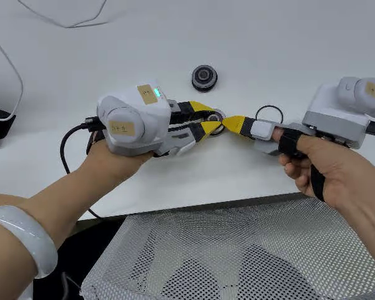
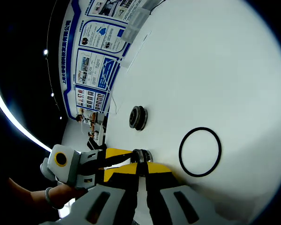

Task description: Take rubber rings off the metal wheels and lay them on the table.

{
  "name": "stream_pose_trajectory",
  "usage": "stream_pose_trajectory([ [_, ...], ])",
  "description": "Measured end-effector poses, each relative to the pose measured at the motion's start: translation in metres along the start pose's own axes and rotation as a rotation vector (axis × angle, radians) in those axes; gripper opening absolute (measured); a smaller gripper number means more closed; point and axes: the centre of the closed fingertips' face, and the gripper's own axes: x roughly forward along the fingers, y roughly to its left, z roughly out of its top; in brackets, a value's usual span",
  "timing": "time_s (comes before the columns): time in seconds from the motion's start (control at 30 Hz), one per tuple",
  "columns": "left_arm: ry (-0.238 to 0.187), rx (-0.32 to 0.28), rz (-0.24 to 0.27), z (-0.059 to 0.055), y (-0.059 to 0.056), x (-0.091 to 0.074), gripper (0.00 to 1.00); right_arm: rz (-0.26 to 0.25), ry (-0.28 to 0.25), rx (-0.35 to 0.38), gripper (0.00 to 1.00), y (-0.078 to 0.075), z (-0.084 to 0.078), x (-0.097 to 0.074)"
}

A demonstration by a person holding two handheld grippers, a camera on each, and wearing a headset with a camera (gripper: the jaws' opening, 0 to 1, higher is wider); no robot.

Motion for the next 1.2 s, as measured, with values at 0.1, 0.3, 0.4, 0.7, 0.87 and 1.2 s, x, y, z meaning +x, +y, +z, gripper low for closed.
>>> stream_pose_trajectory([
  [0.1, 0.000, 0.000, 0.000, -0.0001, 0.0002, 0.0000, 0.11, -0.009, 0.002, -0.015, 0.06, 0.0003, 0.0002, -0.0002],
  [0.3, 0.000, 0.001, -0.001, -0.0004, 0.0007, 0.0002, 0.11, -0.014, 0.003, -0.018, 0.07, -0.0010, 0.0009, -0.0018],
  [0.4, 0.000, 0.001, -0.001, -0.0004, 0.0007, 0.0002, 0.11, -0.007, -0.001, -0.020, 0.04, 0.0000, 0.0025, -0.0049],
  [0.7, 0.001, 0.001, 0.000, -0.0009, 0.0012, 0.0002, 0.11, -0.001, -0.005, -0.034, 0.02, 0.0001, 0.0020, -0.0056],
  [0.87, 0.001, 0.001, 0.000, -0.0009, 0.0014, 0.0004, 0.11, -0.009, -0.009, -0.043, 0.02, 0.0005, 0.0020, -0.0059],
  [1.2, 0.001, 0.002, 0.000, -0.0009, 0.0014, 0.0002, 0.11, -0.013, -0.007, -0.066, 0.01, 0.0030, 0.0024, -0.0053],
])
